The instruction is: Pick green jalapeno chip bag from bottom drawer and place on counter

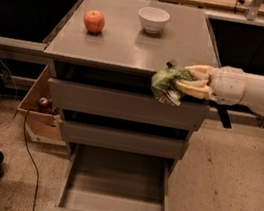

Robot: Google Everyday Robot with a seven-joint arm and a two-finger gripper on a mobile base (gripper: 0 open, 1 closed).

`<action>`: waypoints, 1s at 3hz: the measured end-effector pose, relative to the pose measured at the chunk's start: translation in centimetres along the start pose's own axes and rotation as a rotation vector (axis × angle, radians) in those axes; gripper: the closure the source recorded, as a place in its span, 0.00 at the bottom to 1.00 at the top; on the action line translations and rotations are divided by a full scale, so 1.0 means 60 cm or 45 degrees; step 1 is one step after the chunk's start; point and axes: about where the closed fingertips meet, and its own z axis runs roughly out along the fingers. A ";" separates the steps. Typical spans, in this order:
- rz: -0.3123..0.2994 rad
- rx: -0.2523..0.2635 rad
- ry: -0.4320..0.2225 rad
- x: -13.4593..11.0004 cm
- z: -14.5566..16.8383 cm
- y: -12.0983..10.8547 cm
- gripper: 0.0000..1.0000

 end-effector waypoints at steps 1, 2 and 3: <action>-0.080 0.032 0.012 -0.040 0.003 -0.083 1.00; -0.168 0.095 0.038 -0.070 0.003 -0.162 1.00; -0.274 0.203 0.077 -0.081 0.005 -0.238 1.00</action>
Offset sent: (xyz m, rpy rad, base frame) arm 0.1248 -0.0223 0.1376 -0.0225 -0.2498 -0.1572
